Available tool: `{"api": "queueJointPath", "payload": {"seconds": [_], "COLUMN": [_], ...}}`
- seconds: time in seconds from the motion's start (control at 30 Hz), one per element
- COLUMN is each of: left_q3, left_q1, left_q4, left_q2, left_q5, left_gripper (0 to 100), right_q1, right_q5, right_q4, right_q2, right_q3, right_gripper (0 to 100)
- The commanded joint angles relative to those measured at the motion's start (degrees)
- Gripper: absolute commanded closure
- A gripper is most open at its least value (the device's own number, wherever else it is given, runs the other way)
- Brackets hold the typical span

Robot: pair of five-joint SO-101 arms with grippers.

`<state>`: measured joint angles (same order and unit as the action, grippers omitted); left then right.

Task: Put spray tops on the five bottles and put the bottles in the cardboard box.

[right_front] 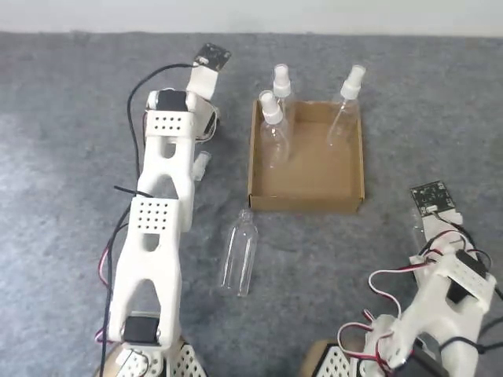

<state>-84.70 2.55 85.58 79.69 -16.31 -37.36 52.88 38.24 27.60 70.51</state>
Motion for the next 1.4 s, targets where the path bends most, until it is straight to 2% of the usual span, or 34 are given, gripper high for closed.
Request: {"api": "queueJointPath", "payload": {"seconds": [0.0, 0.13, 0.23, 0.3, 0.47, 0.6, 0.7, 0.8, 0.97, 1.1, 1.27, 1.37], "left_q3": [-5.14, -9.45, -9.01, -3.91, 27.12, 54.73, 73.27, 91.82, 113.45, 120.40, 122.77, 124.18], "left_q1": [0.70, 0.70, 2.55, 4.31, 7.91, 8.18, 8.00, 7.65, 3.69, 2.73, 3.43, 5.71], "left_q4": [7.65, 15.47, 15.30, 15.38, 15.38, 14.51, 8.18, -2.81, -18.81, -27.60, -28.92, -34.37], "left_q2": [-1.76, -4.92, -9.93, -15.03, -36.75, -57.93, -71.82, -81.85, -85.71, -85.71, -85.71, -85.71], "left_q5": [0.00, 0.26, 0.62, 2.81, 3.60, -2.90, -4.31, -4.40, -3.16, 3.08, 6.07, 6.95], "left_gripper": [99, 99, 99, 99, 99, 99, 99, 99, 99, 99, 99, 99], "right_q1": [-1.01, -1.01, -1.01, -1.01, -1.01, -1.01, -1.01, -1.01, -0.92, -0.92, -0.92, -0.84], "right_q5": [-0.79, -0.79, -0.79, -0.79, -0.79, -0.79, -0.79, -0.79, -0.79, -0.79, -0.79, -0.79], "right_q4": [0.31, 0.31, 0.31, 0.31, 0.31, 0.31, 0.31, 0.31, 0.31, 0.31, 0.31, 0.31], "right_q2": [-1.98, -1.98, -1.98, -2.07, -2.07, -2.07, -2.07, -2.07, -2.07, -2.07, -2.07, -2.07], "right_q3": [5.71, 5.71, 5.71, 5.71, 5.71, 5.71, 5.71, 5.71, 5.71, 5.71, 5.71, 5.71], "right_gripper": [99.1, 99.0, 99.0, 99.0, 99.0, 99.0, 99.0, 99.0, 99.0, 99.0, 99.0, 99.0]}}
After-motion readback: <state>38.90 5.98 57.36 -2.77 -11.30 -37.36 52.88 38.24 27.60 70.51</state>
